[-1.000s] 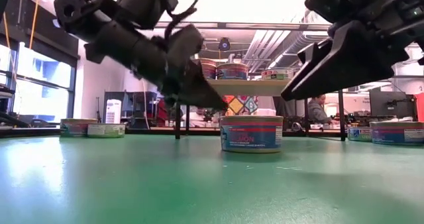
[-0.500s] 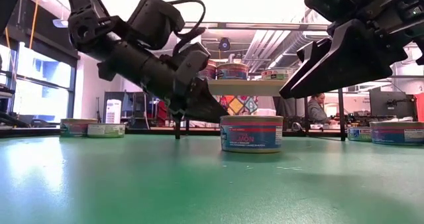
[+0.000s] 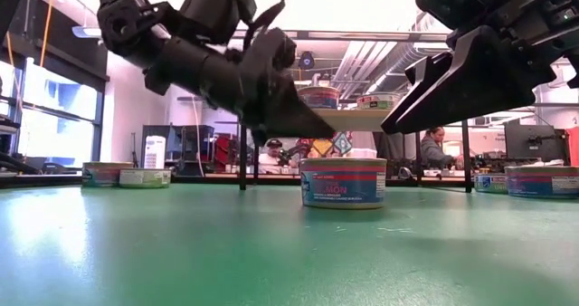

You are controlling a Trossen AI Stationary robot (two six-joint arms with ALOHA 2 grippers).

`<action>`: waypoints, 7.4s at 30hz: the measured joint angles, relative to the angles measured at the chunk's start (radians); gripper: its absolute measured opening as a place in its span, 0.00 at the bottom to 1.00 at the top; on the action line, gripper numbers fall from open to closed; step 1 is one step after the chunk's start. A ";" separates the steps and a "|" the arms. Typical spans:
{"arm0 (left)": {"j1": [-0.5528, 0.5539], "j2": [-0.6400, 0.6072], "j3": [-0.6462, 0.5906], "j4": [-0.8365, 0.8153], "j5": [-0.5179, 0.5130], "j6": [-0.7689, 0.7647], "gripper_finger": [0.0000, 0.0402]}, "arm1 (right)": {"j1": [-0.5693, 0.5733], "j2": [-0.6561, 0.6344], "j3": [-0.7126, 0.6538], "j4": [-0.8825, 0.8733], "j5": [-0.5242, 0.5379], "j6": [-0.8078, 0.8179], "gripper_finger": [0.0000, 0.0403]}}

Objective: Stack canned seafood by type on shelf
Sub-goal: Stack the blue pink tuna can on top of the blue pink tuna can on the shelf, then stack the green tuna can on top of the green tuna can on the shelf

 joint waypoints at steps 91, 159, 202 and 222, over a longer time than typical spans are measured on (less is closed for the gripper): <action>0.076 0.090 0.008 0.126 -0.150 0.037 0.00 | -0.468 0.012 0.455 -0.789 -0.317 -0.613 0.74; -0.251 -0.192 -0.284 -0.149 -0.646 -0.173 0.00 | -0.959 0.023 0.659 -0.459 0.005 -1.186 0.44; -0.251 -0.192 -0.284 -0.136 -0.642 -0.165 0.00 | -0.818 0.024 0.964 -0.941 -0.044 -0.896 0.65; -0.269 -0.448 -0.283 -0.717 -0.640 -0.587 0.00 | -0.187 -0.015 0.249 -0.508 -0.218 -0.041 0.65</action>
